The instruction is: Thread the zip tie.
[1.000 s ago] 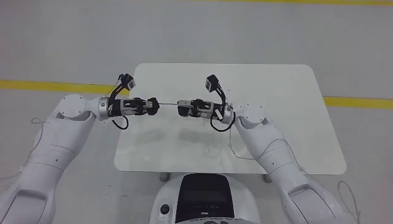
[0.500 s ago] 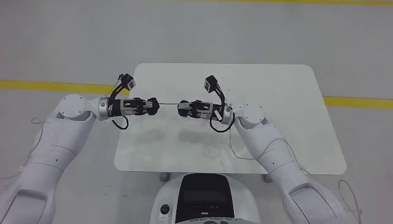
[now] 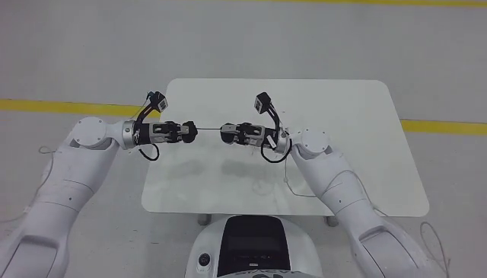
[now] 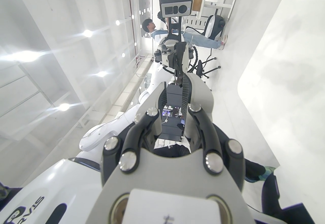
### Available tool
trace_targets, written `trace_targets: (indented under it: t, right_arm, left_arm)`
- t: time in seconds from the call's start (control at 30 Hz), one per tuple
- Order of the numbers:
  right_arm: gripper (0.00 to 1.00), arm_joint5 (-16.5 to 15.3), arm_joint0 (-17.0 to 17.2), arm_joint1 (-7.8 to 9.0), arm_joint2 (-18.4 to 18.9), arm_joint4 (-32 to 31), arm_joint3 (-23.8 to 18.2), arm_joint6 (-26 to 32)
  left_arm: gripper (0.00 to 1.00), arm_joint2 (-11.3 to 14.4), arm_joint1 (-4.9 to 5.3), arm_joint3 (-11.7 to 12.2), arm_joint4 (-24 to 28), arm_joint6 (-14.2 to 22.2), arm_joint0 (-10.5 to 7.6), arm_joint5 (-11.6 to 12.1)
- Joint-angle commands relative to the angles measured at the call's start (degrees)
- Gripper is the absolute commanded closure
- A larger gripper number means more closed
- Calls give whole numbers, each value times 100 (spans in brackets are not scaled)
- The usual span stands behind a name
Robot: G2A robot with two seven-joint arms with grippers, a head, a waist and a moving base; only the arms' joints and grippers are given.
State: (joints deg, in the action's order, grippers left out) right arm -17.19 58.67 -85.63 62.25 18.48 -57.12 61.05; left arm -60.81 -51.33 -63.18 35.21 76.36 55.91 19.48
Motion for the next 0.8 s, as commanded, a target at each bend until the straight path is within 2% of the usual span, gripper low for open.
trace_targets:
  t: [0.0,0.33,0.4,0.47,0.77]
  right_arm:
    - [85,-8,-9,6,-14,22,14,-9]
    - [87,-10,-53,32,-98,83,84,-116]
    - [91,-3,-58,36,-117,83,89,-131]
    - [100,8,-65,42,-137,84,93,-147]
    - [100,28,-76,70,-196,101,79,-202]
  left_arm:
    - [100,0,0,0,0,0,0,0]
    - [100,0,0,0,0,0,0,0]
    - [100,0,0,0,0,0,0,0]
    - [100,0,0,0,0,0,0,0]
    - [100,0,0,0,0,0,0,0]
